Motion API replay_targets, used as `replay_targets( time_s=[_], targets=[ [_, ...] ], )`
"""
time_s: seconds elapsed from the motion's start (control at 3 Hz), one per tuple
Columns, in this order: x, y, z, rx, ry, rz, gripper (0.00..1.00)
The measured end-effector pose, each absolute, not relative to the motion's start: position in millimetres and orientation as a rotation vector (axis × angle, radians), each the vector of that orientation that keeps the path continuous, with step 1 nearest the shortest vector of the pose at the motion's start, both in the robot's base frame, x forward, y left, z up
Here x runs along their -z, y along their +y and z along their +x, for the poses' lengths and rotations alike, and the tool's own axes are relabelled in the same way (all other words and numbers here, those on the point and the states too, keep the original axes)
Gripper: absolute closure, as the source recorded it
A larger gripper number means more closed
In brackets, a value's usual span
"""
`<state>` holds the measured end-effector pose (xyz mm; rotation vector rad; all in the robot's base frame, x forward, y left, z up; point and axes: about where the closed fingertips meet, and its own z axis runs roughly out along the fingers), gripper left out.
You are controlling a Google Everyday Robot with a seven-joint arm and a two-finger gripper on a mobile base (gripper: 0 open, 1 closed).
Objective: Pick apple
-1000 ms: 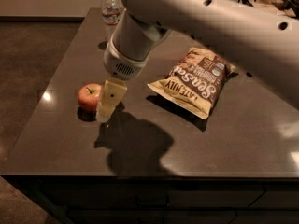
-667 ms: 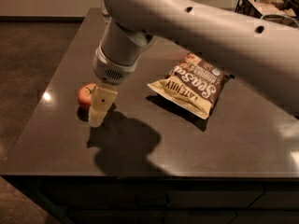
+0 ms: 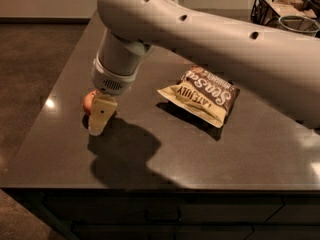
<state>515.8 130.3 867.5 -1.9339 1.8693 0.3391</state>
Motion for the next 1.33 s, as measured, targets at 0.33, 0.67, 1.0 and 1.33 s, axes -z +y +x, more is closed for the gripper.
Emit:
replay_targets(
  time_s=[0.33, 0.67, 1.0, 1.33],
  targets=[
    [-865.9, 130.4, 517.9, -0.330, 1.880, -1.939, 0.41],
    [-873.9, 125.2, 521.0, -0.338, 1.898, -1.933, 0.64],
    [-905.8, 113.4, 525.5, -0.360, 1.901, -1.910, 0.88],
    [-948.2, 102.7, 531.1, -0.350, 1.884, -1.896, 1.00]
  ],
)
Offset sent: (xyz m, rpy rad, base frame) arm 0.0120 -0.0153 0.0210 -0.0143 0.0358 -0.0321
